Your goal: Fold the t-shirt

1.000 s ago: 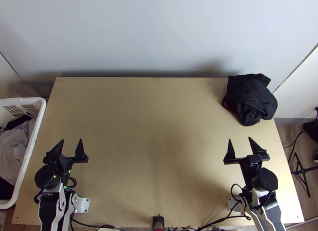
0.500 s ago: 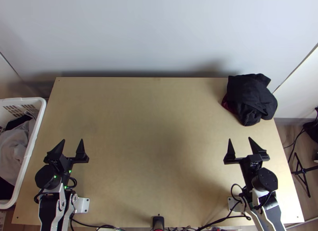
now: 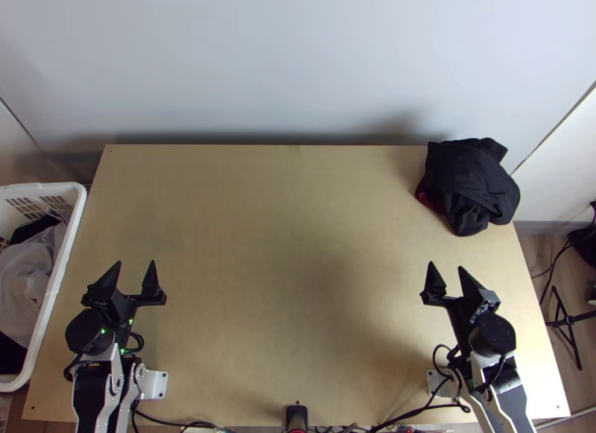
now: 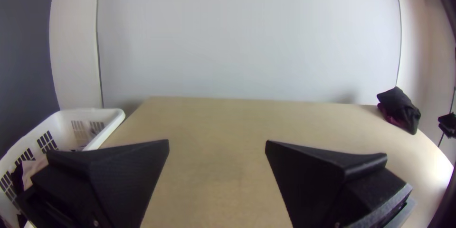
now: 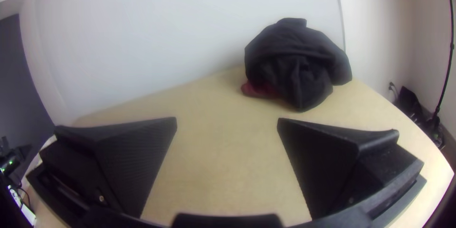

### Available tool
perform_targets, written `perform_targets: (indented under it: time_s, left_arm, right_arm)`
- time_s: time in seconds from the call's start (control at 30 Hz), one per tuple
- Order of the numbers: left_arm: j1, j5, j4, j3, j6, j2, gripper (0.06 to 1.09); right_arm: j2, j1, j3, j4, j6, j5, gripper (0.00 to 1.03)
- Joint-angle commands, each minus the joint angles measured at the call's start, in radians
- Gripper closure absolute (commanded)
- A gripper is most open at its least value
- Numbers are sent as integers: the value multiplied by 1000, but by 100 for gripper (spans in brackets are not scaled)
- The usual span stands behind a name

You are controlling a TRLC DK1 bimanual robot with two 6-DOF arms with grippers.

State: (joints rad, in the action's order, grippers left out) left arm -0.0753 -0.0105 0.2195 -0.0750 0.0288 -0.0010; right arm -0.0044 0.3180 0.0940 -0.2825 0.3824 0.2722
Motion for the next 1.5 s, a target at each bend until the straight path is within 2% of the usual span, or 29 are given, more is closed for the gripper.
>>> perform_targets:
  time_s: [0.0,0.17,0.37,0.47,0.6,0.7,0.83,0.93,1.47]
  left_arm:
    - [26,-2,1,0,8,-1,10]
    - [17,-2,0,0,10,-1,10]
    - [26,-2,0,0,11,-1,10]
    - [26,-2,0,0,13,-1,10]
    - [23,-2,0,0,13,-1,10]
    - [19,-2,0,0,8,-1,10]
    - [34,-2,0,0,-9,1,10]
    - [45,-2,0,0,-10,1,10]
    - [137,-2,1,0,-12,1,10]
  right_arm:
    - [0,0,1,-11,38,10,4]
    - [0,-91,4,2,27,16,4]
    - [0,-270,3,80,16,16,5]
    - [0,-367,1,106,-59,12,7]
    - [0,-319,0,57,-251,10,7]
    - [1,-319,0,68,-320,5,6]
    - [3,-292,0,75,-405,-102,6]
    - [3,-290,0,65,-413,-172,6]
    - [3,-287,0,65,-405,-194,5]
